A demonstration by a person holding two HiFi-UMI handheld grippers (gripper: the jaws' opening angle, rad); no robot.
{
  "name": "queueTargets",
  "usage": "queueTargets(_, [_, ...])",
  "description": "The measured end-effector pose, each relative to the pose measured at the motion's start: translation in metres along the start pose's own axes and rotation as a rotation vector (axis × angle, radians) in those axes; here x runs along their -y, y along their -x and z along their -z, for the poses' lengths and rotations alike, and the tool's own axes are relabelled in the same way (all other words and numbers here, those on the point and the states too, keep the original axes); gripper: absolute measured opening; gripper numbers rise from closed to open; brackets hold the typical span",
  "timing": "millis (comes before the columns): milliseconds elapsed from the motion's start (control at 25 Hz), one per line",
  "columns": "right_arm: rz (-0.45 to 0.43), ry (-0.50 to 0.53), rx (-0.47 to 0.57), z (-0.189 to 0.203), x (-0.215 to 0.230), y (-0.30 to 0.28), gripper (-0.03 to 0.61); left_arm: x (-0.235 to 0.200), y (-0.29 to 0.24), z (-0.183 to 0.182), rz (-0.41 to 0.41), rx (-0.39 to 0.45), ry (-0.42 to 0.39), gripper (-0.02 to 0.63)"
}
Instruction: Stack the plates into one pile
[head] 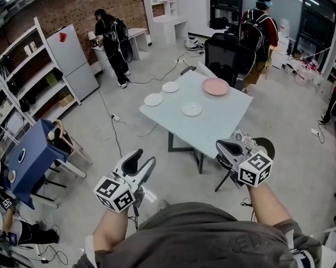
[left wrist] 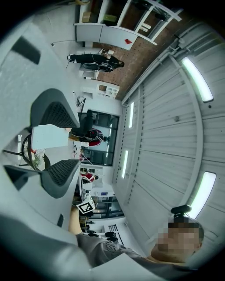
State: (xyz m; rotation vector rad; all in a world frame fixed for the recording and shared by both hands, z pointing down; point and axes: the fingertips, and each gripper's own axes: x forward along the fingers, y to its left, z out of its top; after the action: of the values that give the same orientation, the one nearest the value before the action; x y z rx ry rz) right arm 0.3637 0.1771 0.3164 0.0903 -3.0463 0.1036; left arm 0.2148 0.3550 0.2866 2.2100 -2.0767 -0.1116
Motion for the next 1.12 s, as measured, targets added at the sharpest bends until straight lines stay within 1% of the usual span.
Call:
queueTargets(160, [0.010,0.002,-0.013,0.005,0.014,-0.035,-0.006,-0.036,-0.016,0.003,0.016,0.005,0.012,0.204])
queueTargets(320, [0.026,0.009,-0.025,0.008,0.031,-0.088,-0.006,-0.093,-0.039,0.009,0.055,0.006,0.021,0.204])
queueTargets(400, [0.042,0.015,-0.016,0.003,0.042,-0.124,-0.006,-0.132,-0.052,0.008,0.079,0.008,0.016,0.204])
queueTargets(520, [0.068,0.001,0.014,-0.008,0.059,-0.191,-0.006,-0.204,-0.074,0.001,0.109,0.003,0.021,0.204])
queueTargets(600, [0.078,0.004,0.028,-0.017,0.067,-0.238,-0.006,-0.252,-0.088,-0.009,0.134,-0.003,0.020,0.204])
queueTargets(680, [0.086,0.015,0.035,-0.025,0.075,-0.282,-0.006,-0.297,-0.101,-0.019,0.160,-0.011,-0.001,0.204])
queueTargets(800, [0.105,0.004,0.039,-0.032,0.090,-0.339,-0.006,-0.358,-0.121,-0.032,0.188,-0.020,-0.012,0.204])
queueTargets(960, [0.134,-0.001,0.018,-0.038,0.115,-0.395,-0.006,-0.418,-0.149,-0.043,0.229,-0.037,-0.003,0.204])
queueTargets(1120, [0.164,-0.019,0.003,-0.039,0.139,-0.430,-0.006,-0.458,-0.175,-0.044,0.260,-0.056,0.010,0.204])
